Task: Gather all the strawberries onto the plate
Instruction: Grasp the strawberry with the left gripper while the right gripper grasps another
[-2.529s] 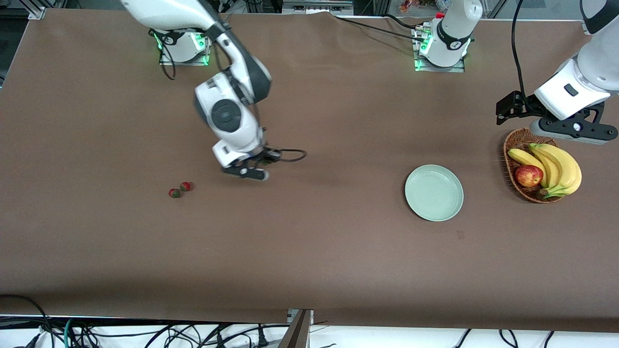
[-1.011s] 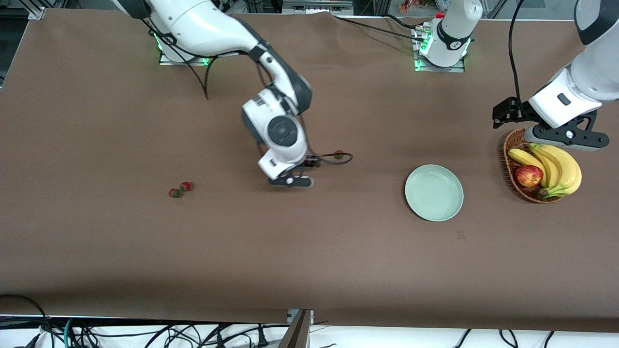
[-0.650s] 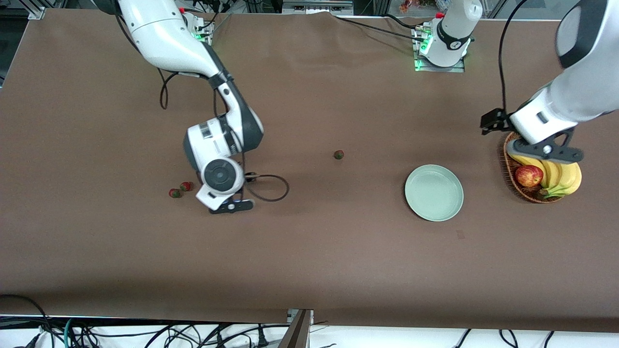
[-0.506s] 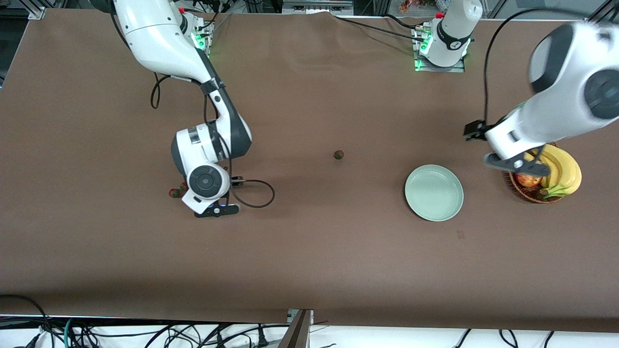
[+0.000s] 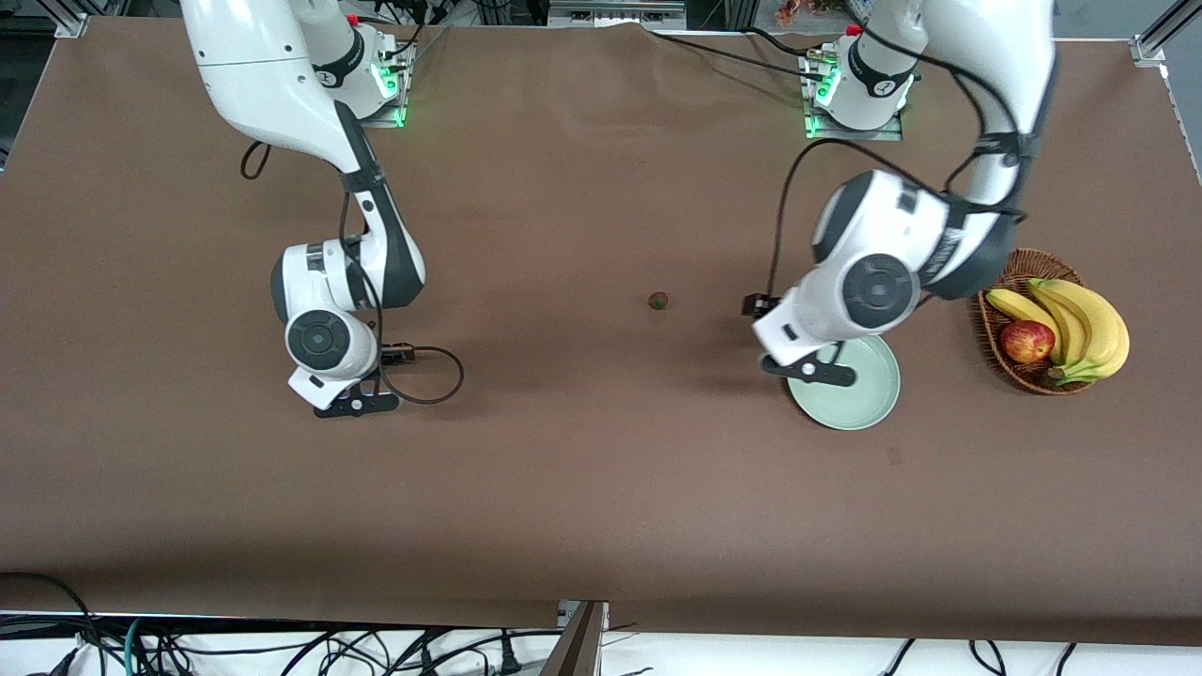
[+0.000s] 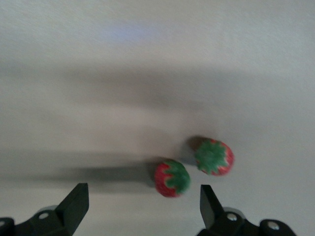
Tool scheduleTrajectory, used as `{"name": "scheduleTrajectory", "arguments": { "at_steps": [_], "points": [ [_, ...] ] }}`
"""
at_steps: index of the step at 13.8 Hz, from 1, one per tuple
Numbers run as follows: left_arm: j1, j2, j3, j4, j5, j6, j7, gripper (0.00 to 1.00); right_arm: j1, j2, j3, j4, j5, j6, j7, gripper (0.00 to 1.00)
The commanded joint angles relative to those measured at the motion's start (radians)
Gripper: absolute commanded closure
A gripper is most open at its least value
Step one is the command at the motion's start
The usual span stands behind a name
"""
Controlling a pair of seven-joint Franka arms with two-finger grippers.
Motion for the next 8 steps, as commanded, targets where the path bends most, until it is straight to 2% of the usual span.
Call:
{"name": "scheduleTrajectory", "arguments": {
  "at_steps": [1,3,5,6,8],
  "points": [
    [-0.107,0.07,0.014,0.018,-0.02,0.098,-0.2,0.0,-0.028,-0.051,0.007,-0.056,0.017,0.029,-0.021,0.0],
    [-0.153,0.101,0.014,-0.008,-0.02,0.176,-0.293,0.0,-0.036,-0.045,0.007,-0.065,0.041,0.053,-0.024,0.0],
    [-0.187,0.106,0.014,-0.091,-0.02,0.309,-0.352,0.0,-0.044,-0.043,0.007,-0.085,0.081,0.084,-0.046,0.01],
    [-0.199,0.109,0.014,-0.128,-0.02,0.365,-0.364,0.0,-0.044,-0.043,0.007,-0.096,0.095,0.099,-0.052,0.06],
    [-0.237,0.141,0.014,-0.154,-0.02,0.437,-0.409,0.0,-0.044,-0.043,0.007,-0.102,0.1,0.102,-0.053,0.28]
  ]
}}
